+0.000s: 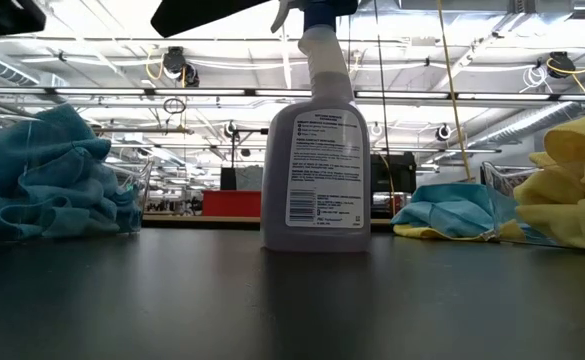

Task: Sort microfiber towel by color & place in baskets
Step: Put the blue microfiber cloth into the left transparent bin

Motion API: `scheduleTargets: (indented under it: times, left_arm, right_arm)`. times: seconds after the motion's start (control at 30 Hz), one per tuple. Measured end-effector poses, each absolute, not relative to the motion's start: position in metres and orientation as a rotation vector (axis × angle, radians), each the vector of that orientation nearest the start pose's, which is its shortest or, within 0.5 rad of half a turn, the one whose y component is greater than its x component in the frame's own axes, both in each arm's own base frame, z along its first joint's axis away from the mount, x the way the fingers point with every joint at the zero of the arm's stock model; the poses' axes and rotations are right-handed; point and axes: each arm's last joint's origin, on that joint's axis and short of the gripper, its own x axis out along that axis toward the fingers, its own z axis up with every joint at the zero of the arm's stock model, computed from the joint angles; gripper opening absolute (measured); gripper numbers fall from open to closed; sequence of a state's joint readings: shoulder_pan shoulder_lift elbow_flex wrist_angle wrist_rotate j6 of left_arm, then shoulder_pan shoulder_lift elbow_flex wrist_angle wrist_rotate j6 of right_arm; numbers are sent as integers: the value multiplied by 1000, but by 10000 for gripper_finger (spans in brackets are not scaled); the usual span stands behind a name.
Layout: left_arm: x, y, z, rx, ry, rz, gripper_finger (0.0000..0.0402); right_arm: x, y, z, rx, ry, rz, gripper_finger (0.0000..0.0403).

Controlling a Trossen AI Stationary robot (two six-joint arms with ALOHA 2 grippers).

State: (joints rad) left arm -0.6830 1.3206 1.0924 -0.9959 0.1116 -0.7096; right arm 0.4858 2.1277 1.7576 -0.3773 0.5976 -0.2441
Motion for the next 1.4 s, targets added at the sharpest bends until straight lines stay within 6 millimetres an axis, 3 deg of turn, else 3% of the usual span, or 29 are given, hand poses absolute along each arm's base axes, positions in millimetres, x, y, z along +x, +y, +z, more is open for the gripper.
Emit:
scheduleTargets:
  times: [0.13,0.37,0.7,0.8,0.97,1.2,1.4]
  left_arm:
    - [194,-174,254,-209,1374,-253,201]
    - [203,-191,221,-115,1458,-200,201]
    - [212,-197,198,-47,1476,-122,186]
    - [212,-197,198,-43,1470,-119,143]
    - [215,-200,205,-25,1453,-161,22]
    - [226,-210,232,-10,1364,-251,6]
    - [227,-211,271,68,1320,-202,4]
  right_arm:
    - [428,211,233,-625,654,-21,215]
    - [428,211,233,-626,654,-20,215]
    - [428,212,233,-623,654,-20,215]
    - [428,212,233,-623,654,-20,215]
    - [428,212,232,-624,655,-20,215]
    - [427,212,232,-625,656,-20,215]
    - [426,212,231,-629,670,-18,215]
